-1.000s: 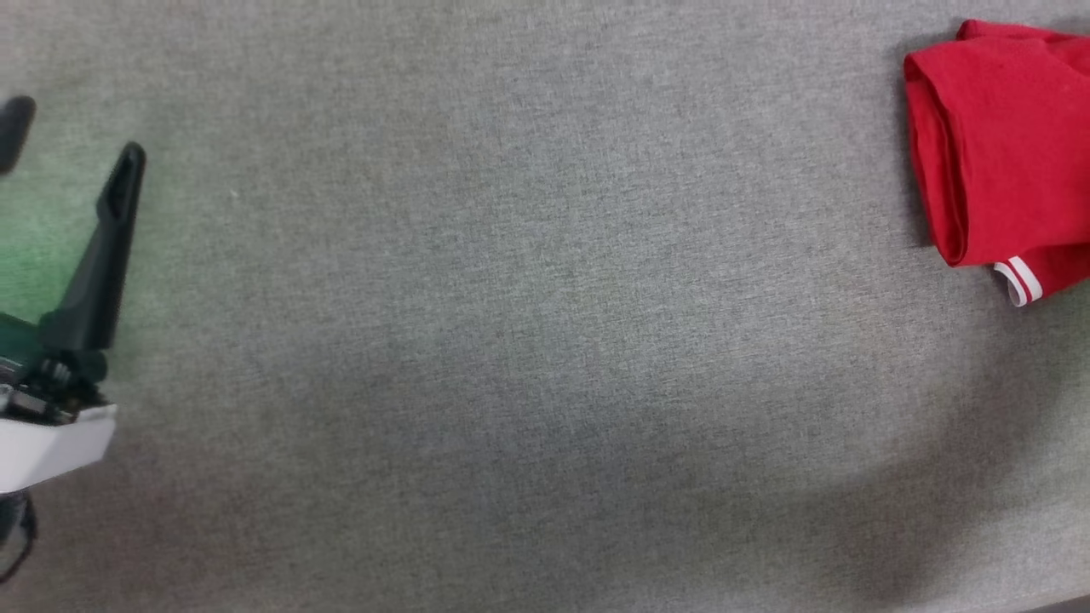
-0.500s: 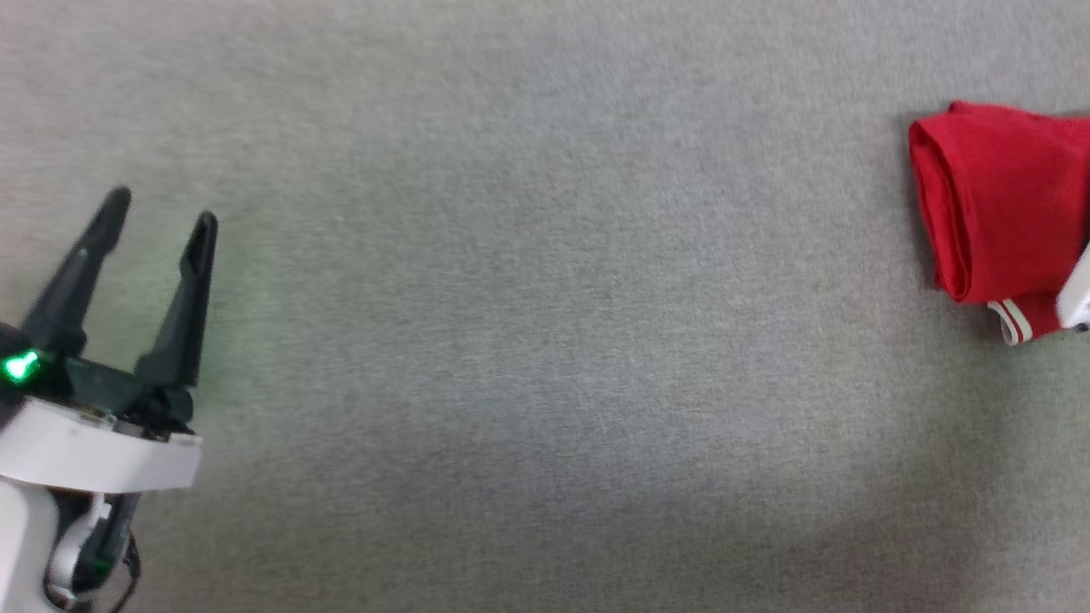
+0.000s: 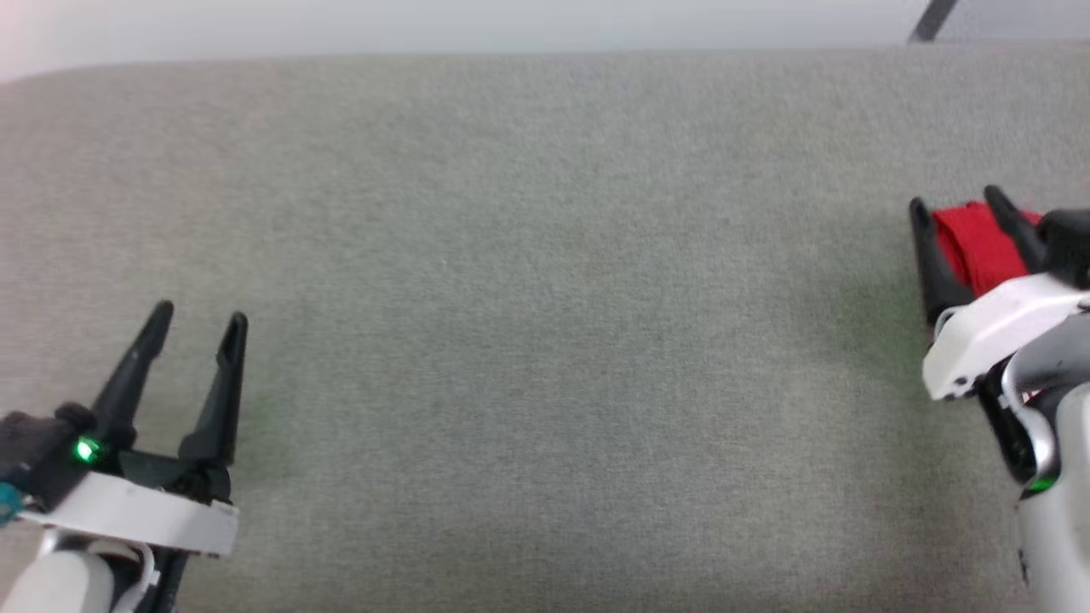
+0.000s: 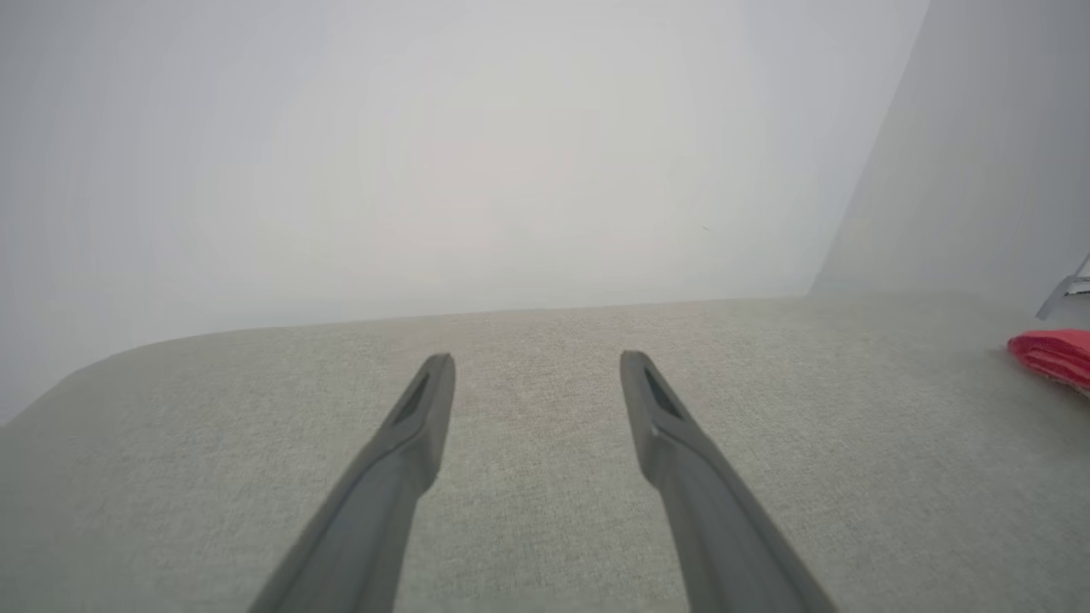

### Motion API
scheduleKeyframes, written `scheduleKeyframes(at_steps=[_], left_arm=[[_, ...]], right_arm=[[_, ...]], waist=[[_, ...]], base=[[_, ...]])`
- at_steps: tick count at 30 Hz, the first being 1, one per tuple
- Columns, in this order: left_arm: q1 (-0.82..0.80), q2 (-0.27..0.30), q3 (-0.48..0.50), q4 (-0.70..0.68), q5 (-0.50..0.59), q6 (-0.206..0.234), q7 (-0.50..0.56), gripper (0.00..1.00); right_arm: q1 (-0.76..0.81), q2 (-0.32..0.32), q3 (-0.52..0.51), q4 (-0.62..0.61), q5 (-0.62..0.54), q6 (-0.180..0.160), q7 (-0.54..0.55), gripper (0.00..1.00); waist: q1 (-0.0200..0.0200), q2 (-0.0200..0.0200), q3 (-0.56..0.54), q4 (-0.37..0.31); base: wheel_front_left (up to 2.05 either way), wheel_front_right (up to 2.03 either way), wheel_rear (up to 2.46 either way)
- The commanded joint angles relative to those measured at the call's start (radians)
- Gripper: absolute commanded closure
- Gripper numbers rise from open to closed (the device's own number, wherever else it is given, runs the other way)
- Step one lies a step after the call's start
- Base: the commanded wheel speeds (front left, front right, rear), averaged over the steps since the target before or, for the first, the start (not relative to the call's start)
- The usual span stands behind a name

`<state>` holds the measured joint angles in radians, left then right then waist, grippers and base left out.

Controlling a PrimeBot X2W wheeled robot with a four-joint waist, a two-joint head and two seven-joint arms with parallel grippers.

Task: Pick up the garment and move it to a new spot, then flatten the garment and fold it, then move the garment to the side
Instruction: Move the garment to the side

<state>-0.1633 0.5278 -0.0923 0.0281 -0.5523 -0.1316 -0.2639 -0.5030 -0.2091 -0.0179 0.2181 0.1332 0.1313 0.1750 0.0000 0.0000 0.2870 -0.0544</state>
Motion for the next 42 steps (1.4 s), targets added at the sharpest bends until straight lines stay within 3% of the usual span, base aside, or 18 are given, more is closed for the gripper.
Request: scheduleKeyframes(at_steps=[1,8,16,42], left_arm=[[0.015,-0.011,0.002,0.008,0.007,0.002,0.000,0.00],[0.069,-0.052,0.015,0.047,0.022,0.002,0.000,0.00],[0.166,-0.104,0.037,0.063,0.022,0.002,0.000,0.00],[0.391,-0.189,0.151,-0.036,0.081,0.002,0.001,0.00]], right_arm=[[0.023,0.002,0.015,0.005,0.014,-0.001,-0.026,0.00],[0.106,0.019,0.060,0.020,0.076,-0.001,-0.149,0.00],[0.248,0.029,0.041,0.006,0.135,-0.001,-0.228,0.00],[0.576,0.066,-0.087,-0.252,0.156,-0.001,-0.216,0.00]], waist=[[0.0000,0.0000,-0.059,0.041],[0.0000,0.0000,-0.132,0.051],[0.0000,0.0000,-0.206,0.064],[0.0000,0.0000,-0.271,0.079]], base=[[0.00,0.00,0.00],[0.00,0.00,0.00],[0.00,0.00,0.00],[0.00,0.00,0.00]])
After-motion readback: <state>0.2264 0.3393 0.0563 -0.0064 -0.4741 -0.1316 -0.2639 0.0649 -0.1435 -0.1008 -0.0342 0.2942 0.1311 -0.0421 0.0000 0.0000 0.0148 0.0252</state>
